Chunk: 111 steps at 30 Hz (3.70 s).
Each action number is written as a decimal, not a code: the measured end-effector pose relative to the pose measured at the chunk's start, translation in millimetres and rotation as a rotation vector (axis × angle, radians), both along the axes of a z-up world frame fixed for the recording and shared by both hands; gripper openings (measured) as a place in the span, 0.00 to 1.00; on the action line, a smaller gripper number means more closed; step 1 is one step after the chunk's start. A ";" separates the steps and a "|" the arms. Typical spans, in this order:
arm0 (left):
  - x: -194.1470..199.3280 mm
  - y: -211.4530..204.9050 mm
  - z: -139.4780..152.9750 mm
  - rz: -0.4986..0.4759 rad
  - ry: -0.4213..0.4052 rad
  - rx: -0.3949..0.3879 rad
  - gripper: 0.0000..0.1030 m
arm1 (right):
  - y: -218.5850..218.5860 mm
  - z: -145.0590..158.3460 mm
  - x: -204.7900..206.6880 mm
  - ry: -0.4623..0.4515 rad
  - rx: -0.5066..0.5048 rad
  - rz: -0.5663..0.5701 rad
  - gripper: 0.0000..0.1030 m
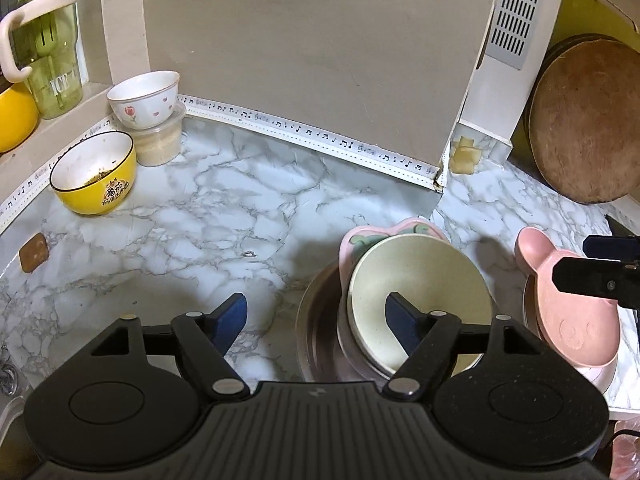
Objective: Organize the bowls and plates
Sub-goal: 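Open both grippers to release the cream bowl, then close both grippers on the steel bowl rim holding the nested cup and bowl, then lift and carry the steel bowl stack with both grippers over the plates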
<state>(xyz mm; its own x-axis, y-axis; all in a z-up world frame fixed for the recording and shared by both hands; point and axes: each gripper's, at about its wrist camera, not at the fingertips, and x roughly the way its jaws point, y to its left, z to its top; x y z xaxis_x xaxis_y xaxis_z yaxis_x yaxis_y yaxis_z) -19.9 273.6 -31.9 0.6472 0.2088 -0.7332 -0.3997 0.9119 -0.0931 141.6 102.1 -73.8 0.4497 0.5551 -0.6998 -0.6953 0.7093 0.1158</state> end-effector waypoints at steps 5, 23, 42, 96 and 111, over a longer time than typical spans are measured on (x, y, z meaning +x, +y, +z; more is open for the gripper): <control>-9.1 1.3 -11.7 0.002 -0.008 0.035 0.74 | -9.5 -12.0 -5.3 -0.010 0.000 0.003 0.97; -5.0 14.1 -68.0 0.011 0.048 -0.009 0.74 | -0.4 -77.7 9.3 0.088 -0.120 -0.017 0.54; 6.1 26.3 -78.8 0.059 0.074 -0.147 0.39 | 16.4 -93.0 21.0 0.154 -0.123 -0.032 0.29; 56.7 -65.3 8.0 -0.134 0.030 -0.104 0.12 | -74.5 -13.3 21.6 0.068 -0.022 -0.192 0.12; 114.0 -152.9 1.0 -0.292 0.046 -0.064 0.12 | -175.4 -12.6 37.4 0.065 0.015 -0.355 0.12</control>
<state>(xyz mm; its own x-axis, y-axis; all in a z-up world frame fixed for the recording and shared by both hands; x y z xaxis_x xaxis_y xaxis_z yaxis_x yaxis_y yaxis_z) 94.1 120.7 -30.9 0.6389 -0.0286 -0.7687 -0.1264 0.9818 -0.1415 179.0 -73.2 -86.4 0.5711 0.3827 -0.7262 -0.3963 0.9033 0.1643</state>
